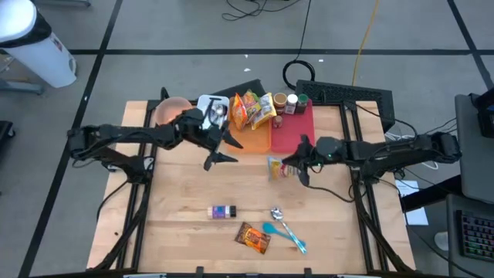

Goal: Pick & Place Food Item
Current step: Put the blue noodle pack into the orange bin

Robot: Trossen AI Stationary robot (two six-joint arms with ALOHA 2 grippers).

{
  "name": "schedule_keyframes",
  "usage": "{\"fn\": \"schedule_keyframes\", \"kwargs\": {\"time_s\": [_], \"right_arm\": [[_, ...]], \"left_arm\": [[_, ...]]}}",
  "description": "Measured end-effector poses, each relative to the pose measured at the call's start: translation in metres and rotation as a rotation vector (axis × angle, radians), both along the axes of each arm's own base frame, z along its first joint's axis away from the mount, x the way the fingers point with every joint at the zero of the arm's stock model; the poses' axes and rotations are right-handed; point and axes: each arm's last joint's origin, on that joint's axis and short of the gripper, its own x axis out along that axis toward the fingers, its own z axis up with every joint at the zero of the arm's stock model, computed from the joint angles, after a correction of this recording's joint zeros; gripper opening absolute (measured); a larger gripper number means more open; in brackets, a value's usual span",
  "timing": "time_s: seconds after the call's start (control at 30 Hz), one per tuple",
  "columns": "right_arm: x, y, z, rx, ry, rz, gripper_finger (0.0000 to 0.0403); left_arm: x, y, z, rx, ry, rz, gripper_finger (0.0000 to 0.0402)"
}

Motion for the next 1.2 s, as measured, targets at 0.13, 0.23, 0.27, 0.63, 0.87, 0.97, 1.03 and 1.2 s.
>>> {"fn": "schedule_keyframes", "kwargs": {"time_s": [0.13,0.23,0.27,0.63,0.87,0.97,1.03,1.2], "right_arm": [[0.018,-0.008,0.013,-0.018,0.026,0.028,0.0],[0.033,-0.017,0.021,-0.056,0.023,0.041,0.0],[0.039,-0.02,0.024,-0.068,0.017,0.049,0.0],[0.09,-0.073,0.065,-0.183,-0.058,0.077,0.0],[0.103,-0.113,0.062,-0.139,-0.042,-0.047,0.0],[0.109,-0.123,0.046,-0.102,-0.002,-0.077,0.0],[0.114,-0.128,0.035,-0.086,0.019,-0.085,0.0],[0.131,-0.136,0.014,-0.054,-0.025,-0.105,0.0]], "left_arm": [[-0.018,-0.011,0.013,0.026,0.037,-0.024,0.0253],[-0.033,-0.022,0.027,0.038,0.033,-0.033,0.0253],[-0.038,-0.025,0.03,0.044,0.031,-0.025,0.0253],[-0.106,-0.062,0.022,0.012,-0.083,0.037,0.0253],[-0.129,-0.079,-0.007,-0.103,-0.157,0.031,0.0253],[-0.134,-0.086,-0.016,-0.133,-0.169,-0.006,0.0253],[-0.136,-0.091,-0.021,-0.142,-0.157,-0.026,0.0253],[-0.137,-0.101,-0.022,-0.141,-0.156,-0.019,0.0253]]}}
